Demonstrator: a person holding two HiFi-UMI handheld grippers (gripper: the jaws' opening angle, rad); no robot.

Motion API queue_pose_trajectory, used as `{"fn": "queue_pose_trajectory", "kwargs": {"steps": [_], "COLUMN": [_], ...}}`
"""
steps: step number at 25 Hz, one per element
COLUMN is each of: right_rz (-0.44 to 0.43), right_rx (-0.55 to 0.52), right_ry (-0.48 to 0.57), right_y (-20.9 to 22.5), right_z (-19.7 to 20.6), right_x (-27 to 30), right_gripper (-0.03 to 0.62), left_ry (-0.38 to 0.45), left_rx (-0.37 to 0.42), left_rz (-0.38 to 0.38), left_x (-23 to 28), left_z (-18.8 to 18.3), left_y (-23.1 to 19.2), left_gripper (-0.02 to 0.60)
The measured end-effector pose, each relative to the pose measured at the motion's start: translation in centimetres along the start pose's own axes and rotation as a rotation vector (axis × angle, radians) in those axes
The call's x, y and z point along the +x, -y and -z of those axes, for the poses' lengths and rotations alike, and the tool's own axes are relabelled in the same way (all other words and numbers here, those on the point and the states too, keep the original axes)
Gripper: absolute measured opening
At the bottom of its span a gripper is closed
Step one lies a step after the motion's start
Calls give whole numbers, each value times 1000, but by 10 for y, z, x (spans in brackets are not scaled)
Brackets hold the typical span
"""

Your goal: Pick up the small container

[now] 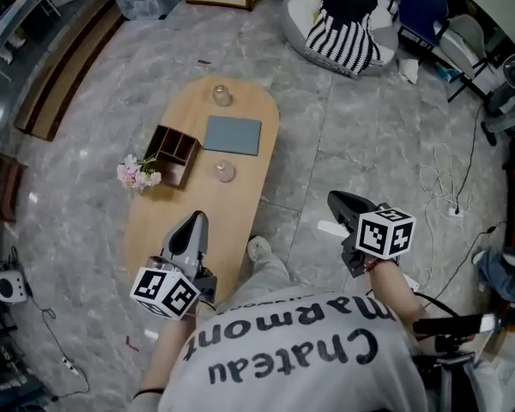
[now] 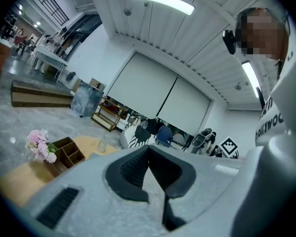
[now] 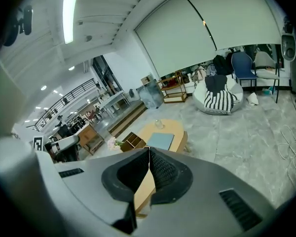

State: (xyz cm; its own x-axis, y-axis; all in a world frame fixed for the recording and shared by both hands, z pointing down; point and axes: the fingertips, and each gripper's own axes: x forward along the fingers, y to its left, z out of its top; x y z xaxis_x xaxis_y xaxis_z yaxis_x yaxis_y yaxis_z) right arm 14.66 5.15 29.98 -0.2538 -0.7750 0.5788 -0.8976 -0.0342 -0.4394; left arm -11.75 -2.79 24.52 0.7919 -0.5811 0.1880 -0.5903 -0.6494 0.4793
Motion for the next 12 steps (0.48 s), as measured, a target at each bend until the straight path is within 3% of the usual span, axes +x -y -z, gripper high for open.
{"fn": "queue_pose_trajectory", "kwargs": {"steps": [6, 9, 12], "right_rz": [-40, -53, -72], "right_rx": [-11, 28, 57], "right_ry": [-87, -105, -134], "right_y": [6, 13, 19], "right_z": [-25, -28, -23], "right_x": [73, 103, 129], "right_gripper": [12, 12, 12], "left_ry": [-41, -53, -94], "left_rx": [-44, -32, -71], "left_rz": [-31, -37, -57], "left_x": [53, 73, 90], "left_z": [-6, -6, 7], "left_y": [-46, -59, -70], "left_gripper": [14, 14, 14]}}
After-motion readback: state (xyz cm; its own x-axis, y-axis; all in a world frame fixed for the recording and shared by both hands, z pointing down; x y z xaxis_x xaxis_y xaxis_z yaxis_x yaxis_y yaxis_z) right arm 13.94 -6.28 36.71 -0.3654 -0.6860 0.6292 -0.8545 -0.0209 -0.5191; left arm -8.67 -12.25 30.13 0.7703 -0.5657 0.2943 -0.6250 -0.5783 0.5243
